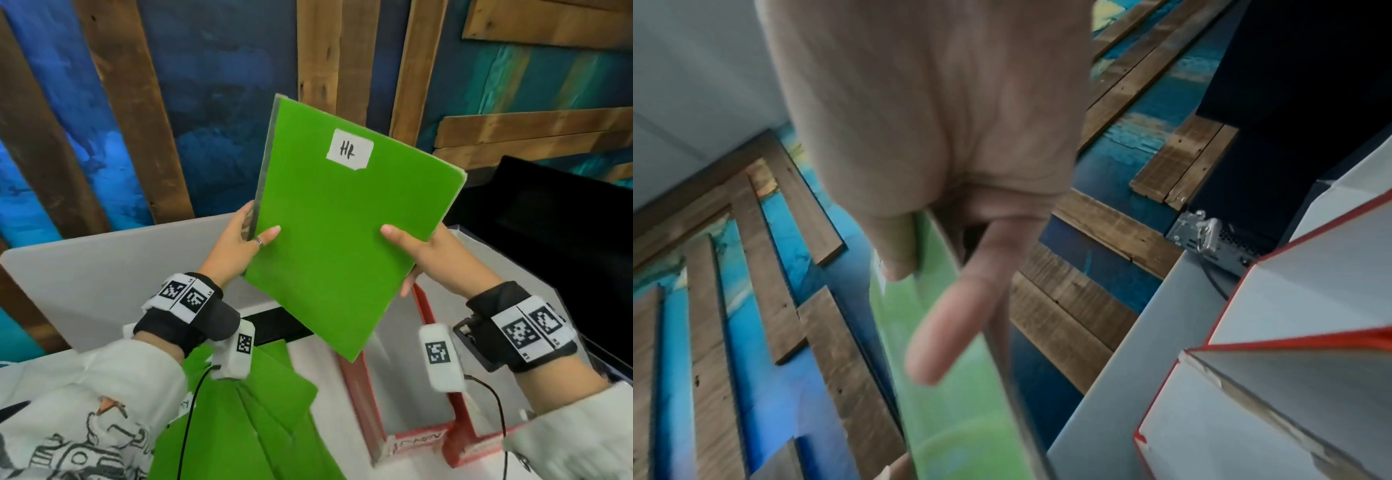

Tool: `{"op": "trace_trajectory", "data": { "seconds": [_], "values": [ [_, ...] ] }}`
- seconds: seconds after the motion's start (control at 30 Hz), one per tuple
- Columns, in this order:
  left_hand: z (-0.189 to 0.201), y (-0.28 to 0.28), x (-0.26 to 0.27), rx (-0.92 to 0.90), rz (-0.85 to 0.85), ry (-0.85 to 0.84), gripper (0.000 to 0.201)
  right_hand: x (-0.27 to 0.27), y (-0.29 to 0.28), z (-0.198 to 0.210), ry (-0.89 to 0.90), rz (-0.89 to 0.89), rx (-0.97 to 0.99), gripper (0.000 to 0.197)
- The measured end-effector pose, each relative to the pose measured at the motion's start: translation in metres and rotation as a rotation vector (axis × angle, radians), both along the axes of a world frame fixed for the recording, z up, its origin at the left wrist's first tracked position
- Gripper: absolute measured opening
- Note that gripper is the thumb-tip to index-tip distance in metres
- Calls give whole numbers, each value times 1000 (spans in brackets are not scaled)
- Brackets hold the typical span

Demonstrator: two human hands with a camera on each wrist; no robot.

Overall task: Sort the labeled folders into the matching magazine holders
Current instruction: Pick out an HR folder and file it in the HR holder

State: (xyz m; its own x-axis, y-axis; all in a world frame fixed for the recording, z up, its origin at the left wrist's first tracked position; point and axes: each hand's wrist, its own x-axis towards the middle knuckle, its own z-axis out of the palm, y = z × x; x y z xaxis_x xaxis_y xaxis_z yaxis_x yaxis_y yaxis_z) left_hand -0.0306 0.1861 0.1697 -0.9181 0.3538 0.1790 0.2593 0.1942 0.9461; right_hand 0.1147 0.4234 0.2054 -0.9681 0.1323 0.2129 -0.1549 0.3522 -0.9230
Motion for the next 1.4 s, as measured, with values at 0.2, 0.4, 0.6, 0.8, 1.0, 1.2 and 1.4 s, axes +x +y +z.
{"op": "trace_trajectory", "data": {
  "seconds": [0.2, 0.4, 0.6, 0.8, 1.0, 1.2, 1.4],
  "values": [
    [10, 70, 26, 53, 33, -120, 77, 22, 67, 8, 183, -152, -81, 36],
    [6, 136, 53, -94, -112, -85, 57, 44, 130, 18, 319, -332, -76, 51],
    [-9, 201, 70, -207, -265, -132, 46, 63, 180, 25, 493, -446, -114, 21],
    [-22, 260, 82, -454, -425, -33, 52, 66, 212, 19, 446, -543, -24, 23],
    [-47, 305, 93, -706, -552, 198, 67, 60, 228, -11, 281, -642, 42, 36],
    [-65, 323, 101, -909, -671, 241, 70, 73, 239, -18, 299, -696, 12, 36],
    [-68, 331, 94, -1066, -668, 310, 64, 85, 250, -32, 266, -723, 3, 32]
  ]
}}
